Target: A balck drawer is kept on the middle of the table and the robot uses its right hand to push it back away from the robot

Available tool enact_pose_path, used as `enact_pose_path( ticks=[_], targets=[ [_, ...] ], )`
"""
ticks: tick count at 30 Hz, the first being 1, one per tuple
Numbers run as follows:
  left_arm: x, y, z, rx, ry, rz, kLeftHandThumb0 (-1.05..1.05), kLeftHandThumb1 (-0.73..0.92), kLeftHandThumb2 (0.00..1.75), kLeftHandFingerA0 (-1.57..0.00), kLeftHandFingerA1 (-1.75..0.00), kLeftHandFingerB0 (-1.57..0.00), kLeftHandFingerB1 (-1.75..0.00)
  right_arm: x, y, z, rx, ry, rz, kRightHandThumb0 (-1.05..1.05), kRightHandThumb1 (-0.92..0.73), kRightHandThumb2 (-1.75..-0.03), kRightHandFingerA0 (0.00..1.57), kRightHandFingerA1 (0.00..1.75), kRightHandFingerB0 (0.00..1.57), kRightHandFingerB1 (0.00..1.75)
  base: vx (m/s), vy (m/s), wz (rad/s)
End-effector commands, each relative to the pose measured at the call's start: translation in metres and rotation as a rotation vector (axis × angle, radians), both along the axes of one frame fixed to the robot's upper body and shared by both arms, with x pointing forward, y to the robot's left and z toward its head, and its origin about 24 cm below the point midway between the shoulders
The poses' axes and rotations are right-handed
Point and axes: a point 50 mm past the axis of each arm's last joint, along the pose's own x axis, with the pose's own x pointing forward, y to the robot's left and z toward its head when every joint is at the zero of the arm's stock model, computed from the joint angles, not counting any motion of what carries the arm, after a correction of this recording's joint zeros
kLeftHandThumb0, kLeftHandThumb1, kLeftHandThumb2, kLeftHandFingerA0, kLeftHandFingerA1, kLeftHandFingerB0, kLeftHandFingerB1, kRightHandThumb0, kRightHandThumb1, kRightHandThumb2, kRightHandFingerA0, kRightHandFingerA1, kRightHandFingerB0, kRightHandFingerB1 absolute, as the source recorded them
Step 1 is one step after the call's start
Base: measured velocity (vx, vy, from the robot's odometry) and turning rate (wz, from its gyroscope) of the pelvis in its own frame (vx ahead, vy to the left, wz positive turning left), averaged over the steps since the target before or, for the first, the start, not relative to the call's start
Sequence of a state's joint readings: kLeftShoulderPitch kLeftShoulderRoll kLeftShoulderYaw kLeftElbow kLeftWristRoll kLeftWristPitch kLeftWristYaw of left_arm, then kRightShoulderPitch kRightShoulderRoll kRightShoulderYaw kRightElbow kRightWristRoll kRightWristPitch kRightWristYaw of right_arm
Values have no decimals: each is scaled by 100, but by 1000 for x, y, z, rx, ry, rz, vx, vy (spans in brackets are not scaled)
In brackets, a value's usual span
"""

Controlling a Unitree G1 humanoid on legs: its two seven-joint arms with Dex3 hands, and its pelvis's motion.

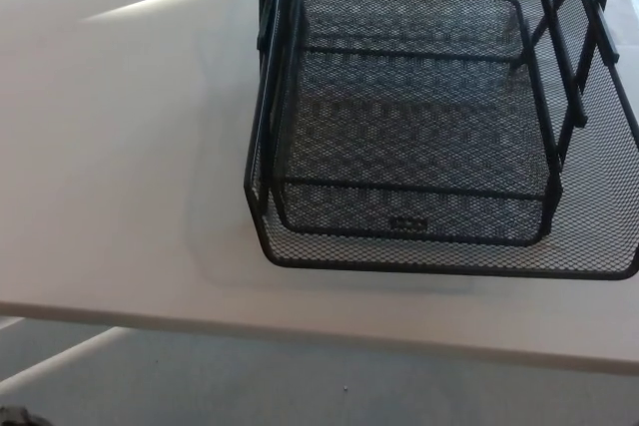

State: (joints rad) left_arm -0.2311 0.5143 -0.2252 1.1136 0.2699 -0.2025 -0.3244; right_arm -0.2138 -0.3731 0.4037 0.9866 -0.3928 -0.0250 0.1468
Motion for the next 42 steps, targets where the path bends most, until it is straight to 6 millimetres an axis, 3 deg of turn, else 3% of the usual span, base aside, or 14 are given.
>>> enact_pose_path(
  ticks=[1, 9, 10, 14, 16, 19, 23, 30, 42],
  targets=[
    [-3, 7, 6, -17, 69, -110, -59, 61, 97, -34, -52, -18, -44, -3, -10, 2, -55, 50, 79, -59, -66, -101, 39, 54, 23, 46, 0, 0, 0],
    [-2, 5, 4, -28, 73, -105, -58, 60, 97, -34, -53, -17, -44, -2, -9, 4, -23, 48, 89, -55, -64, -100, 37, 55, 20, 45, 0, 0, 0],
    [-2, 5, 4, -25, 74, -108, -59, 61, 96, -34, -52, -18, -43, -2, -8, 6, -24, 37, 105, -60, -77, -66, 41, 38, 32, 33, 0, 0, 0],
    [-1, 5, 5, -24, 73, -112, -57, 60, 96, -34, -53, -18, -44, -1, -2, 17, -4, -26, 172, -56, -77, -64, 44, 40, 31, 33, 0, 0, 0],
    [-1, 5, 5, -18, 73, -115, -57, 60, 97, -35, -53, -18, -44, -4, 3, 28, 24, -48, 220, -57, -77, -64, 44, 40, 31, 33, 0, 0, 0],
    [1, 4, 6, -12, 69, -122, -57, 61, 97, -35, -53, -19, -44, -16, 21, 61, 105, -61, 376, -61, -83, -65, 42, 38, 31, 32, 0, 0, 0],
    [3, 4, 6, -22, 61, -107, -59, 60, 95, -35, -52, -19, -44, -33, 38, 88, 139, -68, 520, -66, -79, -67, 40, 38, 29, 32, 0, 0, 0],
    [5, 4, 8, -25, 59, -107, -59, 60, 95, -34, -52, -19, -44, -60, 57, 126, 262, 24, 745, -63, -85, -66, 38, 36, 28, 31, 0, 0, 0],
    [7, 2, 8, -23, 57, -121, -56, 60, 96, -35, -52, -19, -44, -71, 91, 185, 520, 41, 960, -67, -92, -69, 35, 35, 28, 31, 0, 0, 0]
  ],
)
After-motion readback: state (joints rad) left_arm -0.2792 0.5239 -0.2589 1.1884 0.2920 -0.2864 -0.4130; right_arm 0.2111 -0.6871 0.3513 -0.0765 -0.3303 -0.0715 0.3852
